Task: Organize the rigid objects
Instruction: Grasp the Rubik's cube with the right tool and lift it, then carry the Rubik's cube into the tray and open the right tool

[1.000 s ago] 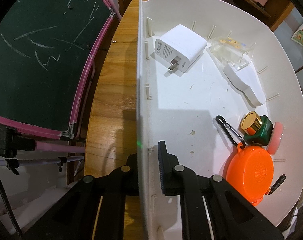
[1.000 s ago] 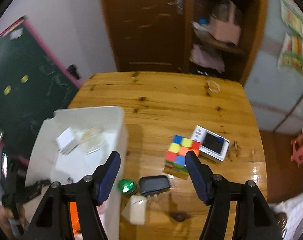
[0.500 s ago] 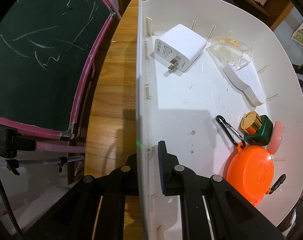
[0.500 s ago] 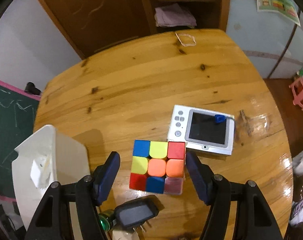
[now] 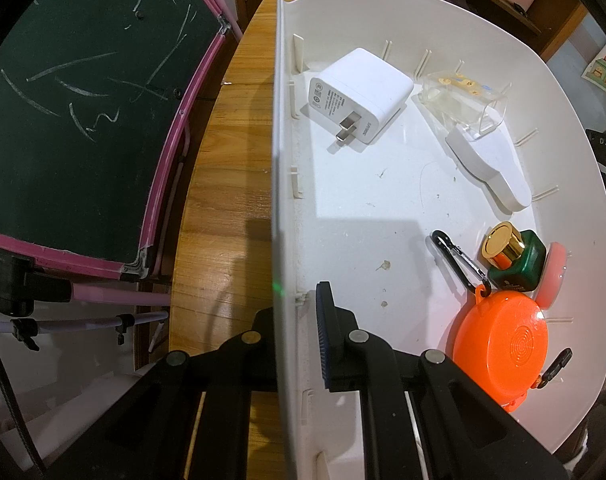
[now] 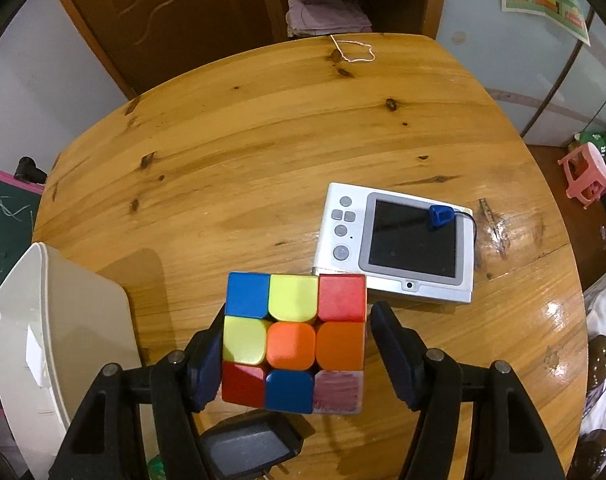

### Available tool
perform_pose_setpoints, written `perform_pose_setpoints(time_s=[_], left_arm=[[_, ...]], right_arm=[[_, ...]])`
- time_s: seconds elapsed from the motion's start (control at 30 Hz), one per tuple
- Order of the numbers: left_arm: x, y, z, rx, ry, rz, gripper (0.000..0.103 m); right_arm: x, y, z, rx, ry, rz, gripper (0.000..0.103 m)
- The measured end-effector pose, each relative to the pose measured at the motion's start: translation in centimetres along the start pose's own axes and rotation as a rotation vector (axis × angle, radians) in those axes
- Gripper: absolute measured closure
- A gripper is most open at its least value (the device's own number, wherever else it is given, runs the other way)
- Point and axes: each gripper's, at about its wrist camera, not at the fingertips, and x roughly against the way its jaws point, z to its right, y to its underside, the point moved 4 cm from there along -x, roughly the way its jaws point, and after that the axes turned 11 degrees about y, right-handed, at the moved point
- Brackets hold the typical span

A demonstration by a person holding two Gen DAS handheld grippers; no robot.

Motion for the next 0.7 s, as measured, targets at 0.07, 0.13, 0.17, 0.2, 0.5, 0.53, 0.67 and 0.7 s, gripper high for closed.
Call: perform_pose_setpoints(time_s=[0.07, 0.13, 0.17, 0.2, 0.5, 0.53, 0.67, 0.7], left_arm=[[0.0, 0.0, 0.0, 0.000, 0.000, 0.000, 0.091], [0.0, 0.0, 0.0, 0.000, 0.000, 0.000, 0.091], [0.0, 0.0, 0.0, 0.001, 0.000, 0.000, 0.091], [0.0, 0.0, 0.0, 0.002, 0.000, 0.001, 0.091], [0.0, 0.0, -0.1, 0.004, 0.002, 0.001, 0.091], [0.0, 0.0, -0.1, 0.004, 0.002, 0.001, 0.091], [0.1, 0.0, -0.1, 0.006, 0.004, 0.002, 0.091], [0.1, 0.0, -0.1, 0.006, 0.005, 0.002, 0.091]], right_arm=[[-0.1, 0.0, -0.2, 0.000, -0.016, 0.004, 0.041], [0.0, 0.1, -0.3, 0.004, -0.010, 0.008, 0.042], [0.1, 0.1, -0.3, 0.002, -0.011, 0.014, 0.042], [0.0, 0.1, -0.3, 0.002, -0.013, 0.018, 0.043], [3.5, 1.3, 0.1, 0.053, -0.009, 0.148, 0.046], [4.1, 1.4, 0.2, 0.056, -0.003, 0.165, 0.047], [6.5, 1.9, 0.7, 0.069, -0.007, 0.227, 0.047], [7.4, 2.0, 0.8, 0.069, -0.021, 0.241, 0.047]])
